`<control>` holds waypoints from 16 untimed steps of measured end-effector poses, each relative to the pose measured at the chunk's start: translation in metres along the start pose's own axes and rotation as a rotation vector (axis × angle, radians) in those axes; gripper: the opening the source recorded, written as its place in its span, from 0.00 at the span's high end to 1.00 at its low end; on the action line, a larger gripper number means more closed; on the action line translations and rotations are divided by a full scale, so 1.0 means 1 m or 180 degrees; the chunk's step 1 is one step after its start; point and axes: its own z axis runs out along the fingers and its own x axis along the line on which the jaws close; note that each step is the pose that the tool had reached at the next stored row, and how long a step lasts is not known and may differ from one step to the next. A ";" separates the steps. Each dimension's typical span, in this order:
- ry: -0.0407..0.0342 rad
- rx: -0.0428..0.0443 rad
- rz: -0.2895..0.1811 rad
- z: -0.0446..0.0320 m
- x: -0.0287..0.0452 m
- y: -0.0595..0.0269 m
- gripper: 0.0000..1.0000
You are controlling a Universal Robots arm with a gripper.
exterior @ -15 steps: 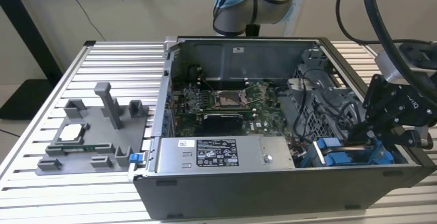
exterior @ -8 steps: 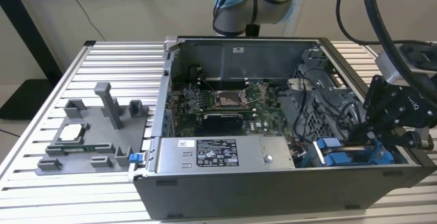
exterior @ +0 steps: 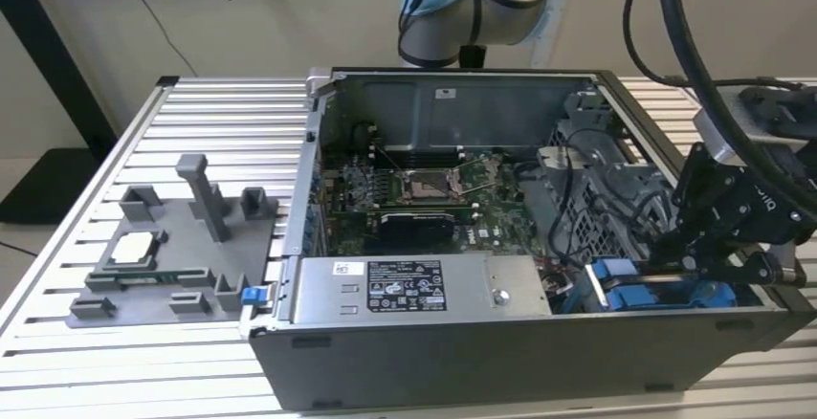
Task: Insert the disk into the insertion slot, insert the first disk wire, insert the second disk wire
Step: 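Insert the second disk wire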
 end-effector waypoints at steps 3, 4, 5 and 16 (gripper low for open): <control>-0.0005 0.0000 -0.0001 -0.0007 -0.0002 0.0001 0.00; -0.0005 0.0000 -0.0001 -0.0015 -0.0003 0.0002 0.00; -0.0007 -0.0002 -0.0001 -0.0038 -0.0007 0.0006 0.00; -0.0012 -0.0014 0.0002 -0.0319 -0.0053 0.0049 0.00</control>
